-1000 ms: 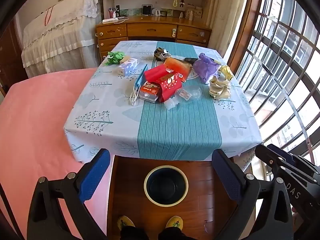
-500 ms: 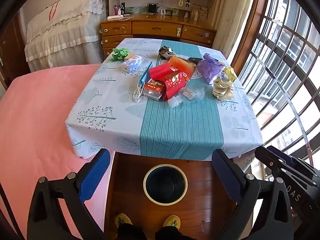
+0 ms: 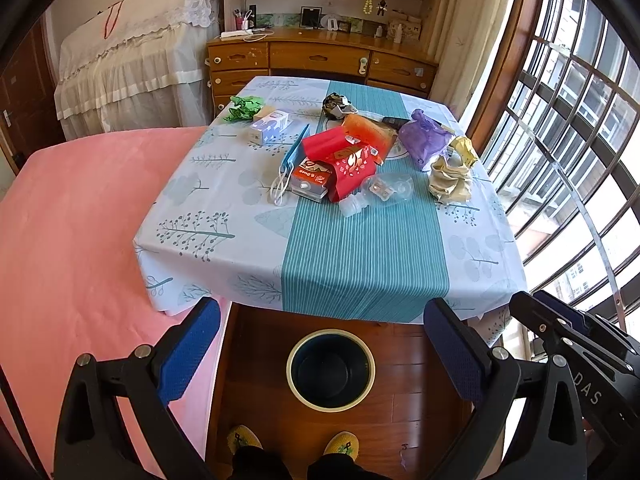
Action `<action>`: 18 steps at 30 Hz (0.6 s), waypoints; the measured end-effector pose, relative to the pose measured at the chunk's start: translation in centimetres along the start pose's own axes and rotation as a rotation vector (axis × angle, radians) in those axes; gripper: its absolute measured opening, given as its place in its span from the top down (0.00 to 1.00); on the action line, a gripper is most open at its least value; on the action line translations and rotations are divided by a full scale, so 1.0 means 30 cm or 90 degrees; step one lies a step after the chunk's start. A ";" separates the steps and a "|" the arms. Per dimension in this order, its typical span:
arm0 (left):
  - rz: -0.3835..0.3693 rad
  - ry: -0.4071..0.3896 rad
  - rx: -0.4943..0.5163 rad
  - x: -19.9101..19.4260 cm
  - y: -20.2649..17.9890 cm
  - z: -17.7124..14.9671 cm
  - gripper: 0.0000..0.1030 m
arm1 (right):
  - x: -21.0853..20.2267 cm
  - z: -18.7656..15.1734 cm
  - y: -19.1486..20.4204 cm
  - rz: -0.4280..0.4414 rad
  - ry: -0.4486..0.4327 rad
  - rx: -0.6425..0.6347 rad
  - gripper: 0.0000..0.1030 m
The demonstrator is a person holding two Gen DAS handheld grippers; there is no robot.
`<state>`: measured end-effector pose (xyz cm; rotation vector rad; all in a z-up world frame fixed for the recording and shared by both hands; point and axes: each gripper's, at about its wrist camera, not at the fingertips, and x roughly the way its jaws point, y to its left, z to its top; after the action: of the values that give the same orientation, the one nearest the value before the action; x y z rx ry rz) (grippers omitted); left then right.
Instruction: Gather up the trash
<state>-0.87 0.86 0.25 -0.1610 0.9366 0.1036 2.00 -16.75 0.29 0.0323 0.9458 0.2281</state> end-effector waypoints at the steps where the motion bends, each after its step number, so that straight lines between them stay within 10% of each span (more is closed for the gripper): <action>1: 0.000 0.000 0.000 0.000 0.000 0.000 0.02 | 0.001 0.001 0.000 0.001 0.000 -0.002 0.71; 18: 0.012 -0.011 -0.016 0.007 -0.014 0.005 0.02 | 0.006 0.014 0.005 -0.002 -0.010 -0.033 0.68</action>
<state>-0.57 0.49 0.20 -0.1745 0.9193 0.1335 2.41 -16.54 0.42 -0.0151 0.9235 0.2488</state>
